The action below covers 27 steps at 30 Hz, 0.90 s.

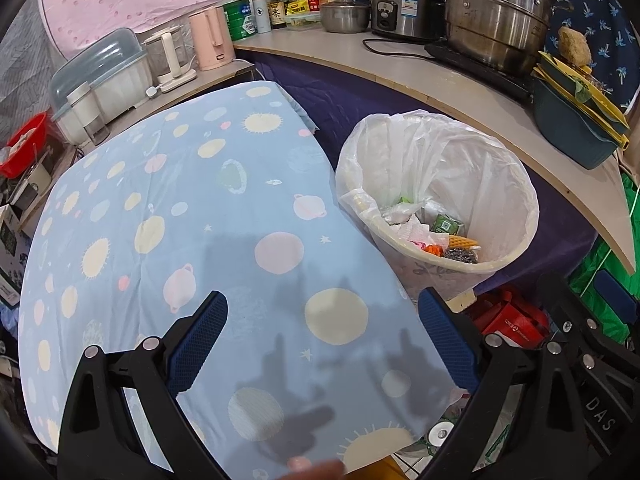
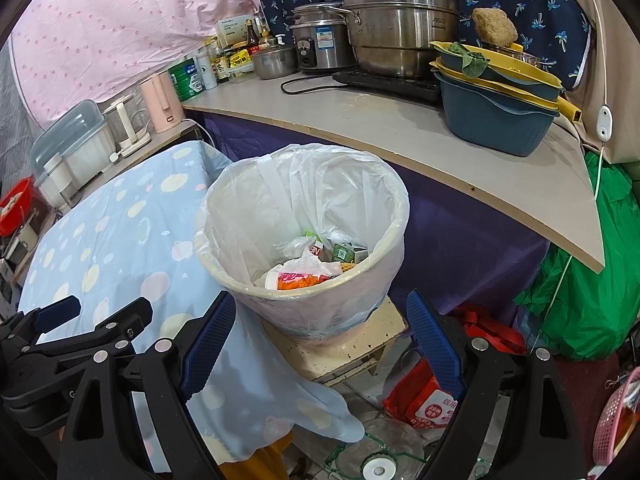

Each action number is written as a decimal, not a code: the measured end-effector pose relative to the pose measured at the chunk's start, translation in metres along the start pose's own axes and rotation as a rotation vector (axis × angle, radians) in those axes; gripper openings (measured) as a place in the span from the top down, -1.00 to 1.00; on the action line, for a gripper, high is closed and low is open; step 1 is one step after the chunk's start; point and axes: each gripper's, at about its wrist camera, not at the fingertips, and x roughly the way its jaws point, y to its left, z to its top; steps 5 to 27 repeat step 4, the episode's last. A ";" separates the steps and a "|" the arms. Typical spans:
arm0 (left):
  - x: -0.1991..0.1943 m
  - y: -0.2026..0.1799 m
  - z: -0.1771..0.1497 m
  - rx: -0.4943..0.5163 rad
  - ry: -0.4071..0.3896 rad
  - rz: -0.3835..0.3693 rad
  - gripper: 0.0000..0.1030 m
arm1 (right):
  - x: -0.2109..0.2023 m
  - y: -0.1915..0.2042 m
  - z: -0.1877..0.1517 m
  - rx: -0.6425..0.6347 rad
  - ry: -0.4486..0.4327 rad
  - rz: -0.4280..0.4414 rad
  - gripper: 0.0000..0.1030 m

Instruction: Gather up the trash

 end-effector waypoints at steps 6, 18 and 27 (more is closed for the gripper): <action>0.001 0.003 0.001 -0.001 0.006 0.003 -0.78 | 0.002 0.000 0.001 -0.007 0.003 0.007 -0.63; 0.001 0.003 0.001 -0.001 0.006 0.003 -0.78 | 0.002 0.000 0.001 -0.007 0.003 0.007 -0.63; 0.001 0.003 0.001 -0.001 0.006 0.003 -0.78 | 0.002 0.000 0.001 -0.007 0.003 0.007 -0.63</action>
